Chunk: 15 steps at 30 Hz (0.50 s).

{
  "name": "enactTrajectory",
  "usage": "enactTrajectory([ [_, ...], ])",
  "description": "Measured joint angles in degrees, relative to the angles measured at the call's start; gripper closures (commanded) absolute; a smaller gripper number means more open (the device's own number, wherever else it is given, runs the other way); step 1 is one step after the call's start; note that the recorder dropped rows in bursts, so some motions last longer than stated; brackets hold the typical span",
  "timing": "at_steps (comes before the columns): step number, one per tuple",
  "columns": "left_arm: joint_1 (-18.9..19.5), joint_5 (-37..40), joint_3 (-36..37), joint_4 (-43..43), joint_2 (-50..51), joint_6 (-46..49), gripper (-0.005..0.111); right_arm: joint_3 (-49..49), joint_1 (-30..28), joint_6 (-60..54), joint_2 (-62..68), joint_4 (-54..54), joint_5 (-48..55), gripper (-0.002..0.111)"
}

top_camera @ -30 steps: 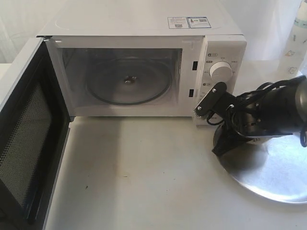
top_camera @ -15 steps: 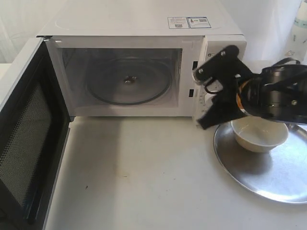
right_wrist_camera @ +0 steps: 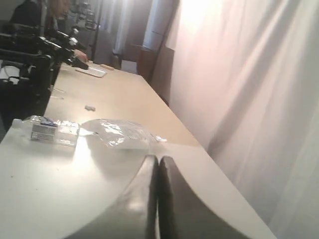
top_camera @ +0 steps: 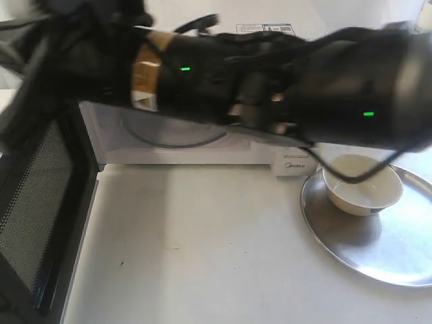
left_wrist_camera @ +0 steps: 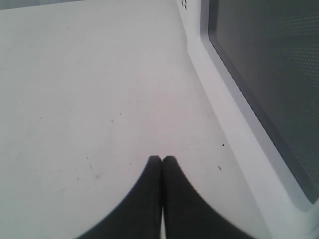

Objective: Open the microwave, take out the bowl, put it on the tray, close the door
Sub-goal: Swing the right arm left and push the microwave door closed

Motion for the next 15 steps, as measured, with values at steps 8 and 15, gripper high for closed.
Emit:
enactTrajectory([
  [8,0.0,0.0,0.0,0.0,0.0,0.0,0.107,-21.71,10.35,-7.78,17.64,0.35,20.56,0.108],
  [15,0.0,0.0,0.0,0.0,0.0,0.0,0.107,-27.78,15.24,-22.5,21.09,-3.79,48.96,0.108],
])
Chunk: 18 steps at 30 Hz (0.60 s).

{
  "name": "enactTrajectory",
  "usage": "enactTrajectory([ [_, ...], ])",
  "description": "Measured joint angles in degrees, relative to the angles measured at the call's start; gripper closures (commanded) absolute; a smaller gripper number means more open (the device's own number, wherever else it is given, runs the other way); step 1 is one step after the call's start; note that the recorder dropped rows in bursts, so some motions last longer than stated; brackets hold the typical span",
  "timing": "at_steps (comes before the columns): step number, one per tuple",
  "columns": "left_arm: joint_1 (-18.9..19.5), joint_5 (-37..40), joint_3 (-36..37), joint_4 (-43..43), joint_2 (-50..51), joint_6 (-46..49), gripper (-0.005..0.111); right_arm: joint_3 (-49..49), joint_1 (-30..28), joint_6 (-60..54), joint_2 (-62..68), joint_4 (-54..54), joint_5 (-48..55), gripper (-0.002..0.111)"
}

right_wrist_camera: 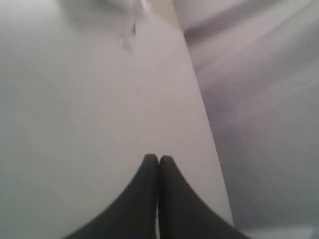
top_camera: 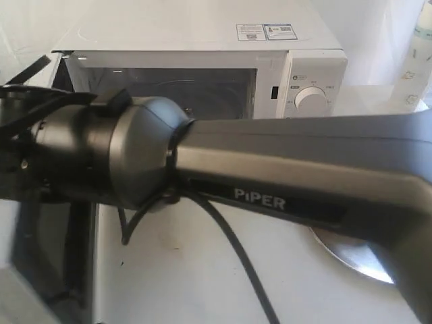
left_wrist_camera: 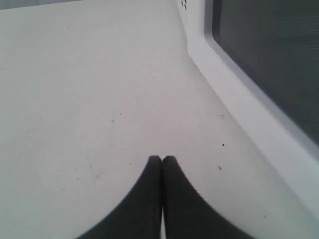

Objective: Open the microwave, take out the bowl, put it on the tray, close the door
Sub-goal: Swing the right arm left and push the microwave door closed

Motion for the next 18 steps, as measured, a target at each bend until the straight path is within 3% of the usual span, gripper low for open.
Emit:
enactTrajectory([
  [5,0.0,0.0,0.0,0.0,0.0,0.0,0.107,0.75,-0.07,-2.13,1.96,-9.43,28.97,0.108],
  [10,0.0,0.0,0.0,0.0,0.0,0.0,0.107,0.8,-3.08,4.61,2.19,-17.27,48.16,0.108],
  [18,0.0,0.0,0.0,0.0,0.0,0.0,0.107,0.8,-7.56,9.78,1.88,-20.79,54.54,0.108],
])
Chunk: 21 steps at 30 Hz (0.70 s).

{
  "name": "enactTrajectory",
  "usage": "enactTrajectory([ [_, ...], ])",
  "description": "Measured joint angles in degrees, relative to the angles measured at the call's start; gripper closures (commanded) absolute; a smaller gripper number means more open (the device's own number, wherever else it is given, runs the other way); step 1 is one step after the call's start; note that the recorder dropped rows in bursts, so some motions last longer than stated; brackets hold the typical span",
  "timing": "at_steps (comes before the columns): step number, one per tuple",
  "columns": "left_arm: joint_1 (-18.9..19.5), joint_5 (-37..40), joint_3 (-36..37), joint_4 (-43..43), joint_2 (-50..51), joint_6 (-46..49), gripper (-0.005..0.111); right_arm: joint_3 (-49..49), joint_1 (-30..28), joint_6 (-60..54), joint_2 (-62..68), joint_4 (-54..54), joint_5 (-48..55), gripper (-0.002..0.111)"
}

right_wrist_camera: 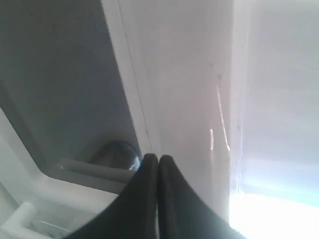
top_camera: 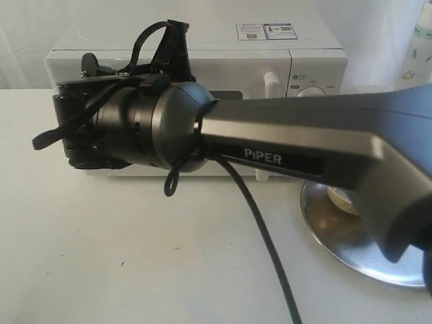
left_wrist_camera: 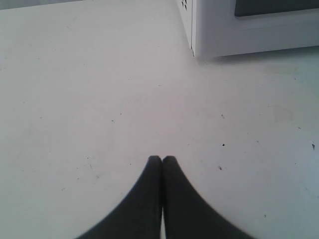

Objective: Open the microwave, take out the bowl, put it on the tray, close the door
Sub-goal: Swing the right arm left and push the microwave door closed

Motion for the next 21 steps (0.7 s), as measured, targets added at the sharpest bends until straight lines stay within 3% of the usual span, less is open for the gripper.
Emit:
enactTrajectory([
  [12,0.0,0.0,0.0,0.0,0.0,0.0,0.107,4.66,-0.48,6.89,-5.67,3.6,-0.11,0.108],
  [21,0.0,0.0,0.0,0.0,0.0,0.0,0.107,24.58,-0.48,16.24,-23.98,10.46,-3.2,0.108],
])
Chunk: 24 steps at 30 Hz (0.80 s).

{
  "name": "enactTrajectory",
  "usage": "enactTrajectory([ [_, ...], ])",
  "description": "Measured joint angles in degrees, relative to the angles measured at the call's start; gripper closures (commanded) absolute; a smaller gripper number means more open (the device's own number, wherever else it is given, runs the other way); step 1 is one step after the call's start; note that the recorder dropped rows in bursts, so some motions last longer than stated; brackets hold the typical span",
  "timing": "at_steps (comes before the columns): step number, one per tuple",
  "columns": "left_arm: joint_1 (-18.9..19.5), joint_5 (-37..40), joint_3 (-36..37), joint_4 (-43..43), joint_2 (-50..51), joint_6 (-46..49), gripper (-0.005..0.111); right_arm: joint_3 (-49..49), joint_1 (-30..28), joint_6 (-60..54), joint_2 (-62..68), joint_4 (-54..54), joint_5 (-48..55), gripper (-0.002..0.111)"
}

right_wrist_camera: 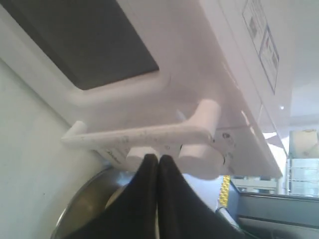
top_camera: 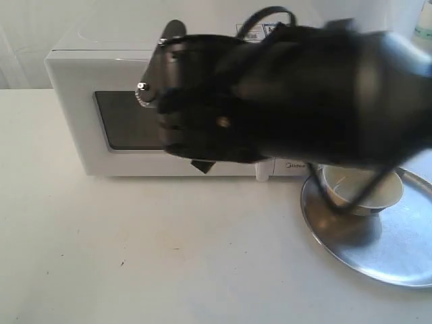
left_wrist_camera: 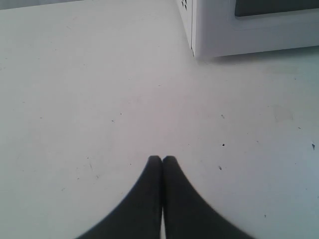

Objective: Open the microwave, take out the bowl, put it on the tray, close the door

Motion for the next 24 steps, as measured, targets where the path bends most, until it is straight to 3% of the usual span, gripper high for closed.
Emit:
enactTrajectory([
  [10,0.0,0.0,0.0,0.0,0.0,0.0,0.107,29.25,0.0,17.05,-24.6,-3.69,-12.97,0.108],
  [18,0.0,0.0,0.0,0.0,0.0,0.0,0.107,50.1,0.0,51.28,-40.21,-25.02,-11.11,0.108],
  [24,0.0,0.0,0.0,0.0,0.0,0.0,0.107,61.27,0.0,65.37,-44.67,-35.86,-9.52,0.108],
])
